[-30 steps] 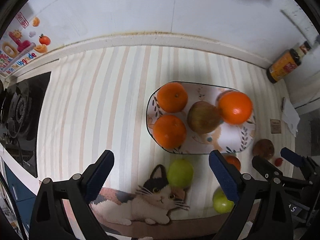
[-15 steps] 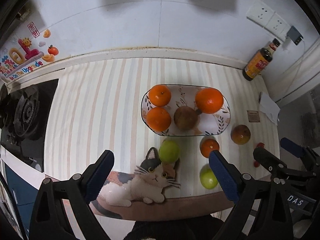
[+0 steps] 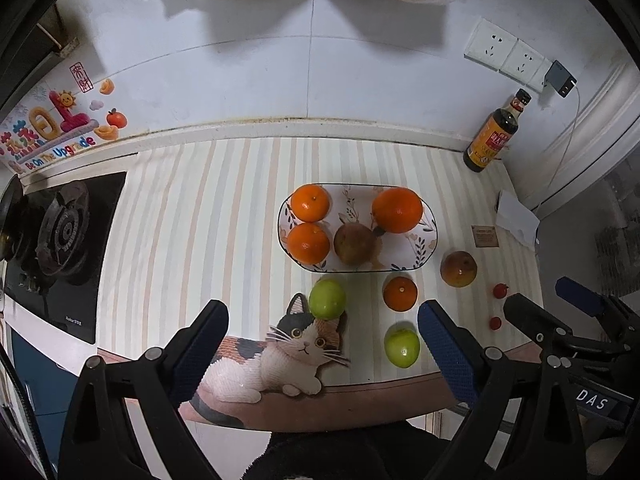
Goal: Organize fruits
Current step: 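Lift both tools back from the plate, then grasp a green apple with the left tool while the right tool grasps an orange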
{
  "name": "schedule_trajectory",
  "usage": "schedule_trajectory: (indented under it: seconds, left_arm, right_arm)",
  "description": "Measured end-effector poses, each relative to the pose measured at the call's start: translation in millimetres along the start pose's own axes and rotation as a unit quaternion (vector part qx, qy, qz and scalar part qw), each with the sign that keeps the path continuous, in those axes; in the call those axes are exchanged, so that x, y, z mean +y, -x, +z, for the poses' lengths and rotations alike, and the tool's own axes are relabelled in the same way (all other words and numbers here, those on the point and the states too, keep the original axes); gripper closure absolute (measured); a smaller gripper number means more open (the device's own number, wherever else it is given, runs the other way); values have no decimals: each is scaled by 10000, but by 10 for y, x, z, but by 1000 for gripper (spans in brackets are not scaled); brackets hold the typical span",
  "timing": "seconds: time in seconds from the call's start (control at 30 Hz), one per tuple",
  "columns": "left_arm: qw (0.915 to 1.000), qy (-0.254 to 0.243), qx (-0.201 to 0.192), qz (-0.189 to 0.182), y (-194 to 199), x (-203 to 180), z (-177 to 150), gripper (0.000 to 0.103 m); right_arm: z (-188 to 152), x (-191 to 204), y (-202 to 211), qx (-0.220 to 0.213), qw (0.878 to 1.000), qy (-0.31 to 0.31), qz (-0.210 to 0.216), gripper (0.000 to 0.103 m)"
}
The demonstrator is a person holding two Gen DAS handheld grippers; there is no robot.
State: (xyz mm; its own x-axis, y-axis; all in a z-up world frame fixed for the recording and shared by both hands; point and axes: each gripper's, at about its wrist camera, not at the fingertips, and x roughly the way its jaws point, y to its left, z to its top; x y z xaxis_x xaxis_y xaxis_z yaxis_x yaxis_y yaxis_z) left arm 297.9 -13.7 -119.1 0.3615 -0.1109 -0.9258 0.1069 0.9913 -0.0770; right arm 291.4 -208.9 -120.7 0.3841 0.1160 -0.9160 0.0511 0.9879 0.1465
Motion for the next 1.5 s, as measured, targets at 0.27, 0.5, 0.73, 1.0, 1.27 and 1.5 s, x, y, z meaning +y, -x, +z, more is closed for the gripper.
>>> schedule_trajectory:
  seconds: [0.27, 0.5, 0.73, 1.0, 1.27, 1.5]
  left_arm:
    - [9996, 5, 276, 32, -209, -1, 18, 6]
    - [9957, -94, 841, 377, -907, 59, -93, 4]
    - [9847, 134, 1656, 530, -1807, 217, -222, 4]
    - [9775, 435, 2058, 135, -2287, 161, -152, 4]
    - [9757, 325, 2156, -200, -2599, 38, -140, 24]
    - [9778, 164, 2065, -329, -2577, -127, -206, 51]
  right_arm:
    - [-3, -127, -122, 113, 9996, -196, 194, 8]
    - [-117, -367, -931, 811, 9940, -629, 390, 8]
    - [-118, -557, -1849, 1366, 9831, -1041, 640, 17]
    - [-124, -482, -2606, 1991, 9732, -884, 742, 25]
    - [-112, -440, -2713, 2046, 9749, -532, 700, 45]
    - [-168, -534, -2691, 2094, 9723, -624, 825, 45]
